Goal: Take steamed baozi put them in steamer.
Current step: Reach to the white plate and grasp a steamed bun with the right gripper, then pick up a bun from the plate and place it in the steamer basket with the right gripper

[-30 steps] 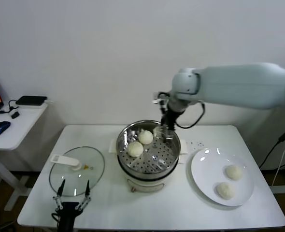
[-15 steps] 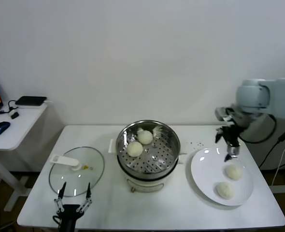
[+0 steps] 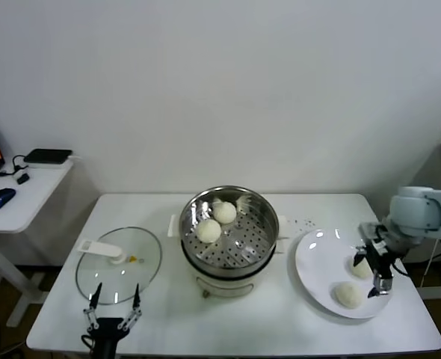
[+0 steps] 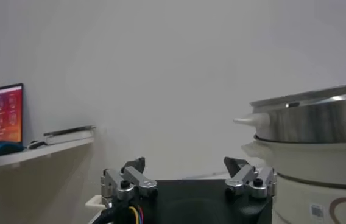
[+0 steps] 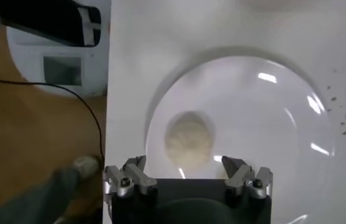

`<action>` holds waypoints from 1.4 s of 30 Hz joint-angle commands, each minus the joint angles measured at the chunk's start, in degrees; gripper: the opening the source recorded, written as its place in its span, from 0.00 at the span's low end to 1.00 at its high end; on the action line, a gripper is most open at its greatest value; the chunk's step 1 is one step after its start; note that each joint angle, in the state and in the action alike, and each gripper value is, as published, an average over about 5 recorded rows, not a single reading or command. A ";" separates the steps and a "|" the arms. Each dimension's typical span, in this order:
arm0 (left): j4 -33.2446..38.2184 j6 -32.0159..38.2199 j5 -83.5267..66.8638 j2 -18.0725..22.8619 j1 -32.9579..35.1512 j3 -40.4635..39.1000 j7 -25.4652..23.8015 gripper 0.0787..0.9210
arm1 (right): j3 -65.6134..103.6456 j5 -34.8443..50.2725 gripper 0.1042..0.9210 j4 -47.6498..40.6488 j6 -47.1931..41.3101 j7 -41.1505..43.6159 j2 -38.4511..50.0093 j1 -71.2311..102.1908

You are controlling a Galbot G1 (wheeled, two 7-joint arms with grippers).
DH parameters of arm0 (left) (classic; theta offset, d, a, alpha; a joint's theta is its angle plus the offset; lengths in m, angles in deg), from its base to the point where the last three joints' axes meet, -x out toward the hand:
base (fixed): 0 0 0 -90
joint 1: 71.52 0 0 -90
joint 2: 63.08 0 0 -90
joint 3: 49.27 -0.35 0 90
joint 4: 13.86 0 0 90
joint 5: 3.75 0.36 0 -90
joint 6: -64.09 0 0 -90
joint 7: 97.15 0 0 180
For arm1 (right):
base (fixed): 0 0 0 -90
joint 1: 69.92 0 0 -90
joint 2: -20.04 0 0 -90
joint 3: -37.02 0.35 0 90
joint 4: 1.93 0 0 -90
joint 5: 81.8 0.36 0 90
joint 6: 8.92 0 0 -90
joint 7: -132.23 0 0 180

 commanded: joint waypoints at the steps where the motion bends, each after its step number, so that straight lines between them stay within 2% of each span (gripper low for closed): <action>1: -0.24 0.19 0.32 0.16 0.04 -0.05 0.09 0.88 | 12.40 -6.78 0.88 -2.72 -0.38 -4.67 5.04 16.57; 26: -1.23 0.64 0.93 0.47 -0.25 0.09 0.32 0.88 | 20.19 -8.55 0.88 -8.64 -0.34 -5.17 1.85 26.05; 29: -1.17 0.65 0.97 0.44 -0.21 0.11 0.33 0.88 | 20.17 -8.16 0.84 -8.50 -0.37 -4.97 1.66 25.73; 35: -1.01 0.71 1.06 0.40 -0.24 0.12 0.35 0.88 | 19.34 -7.45 0.70 -8.30 -0.31 -4.53 1.30 23.60; 42: -0.71 0.81 1.08 0.32 0.23 0.08 0.35 0.88 | 11.50 -4.60 0.65 -3.58 1.82 -2.64 -0.11 9.02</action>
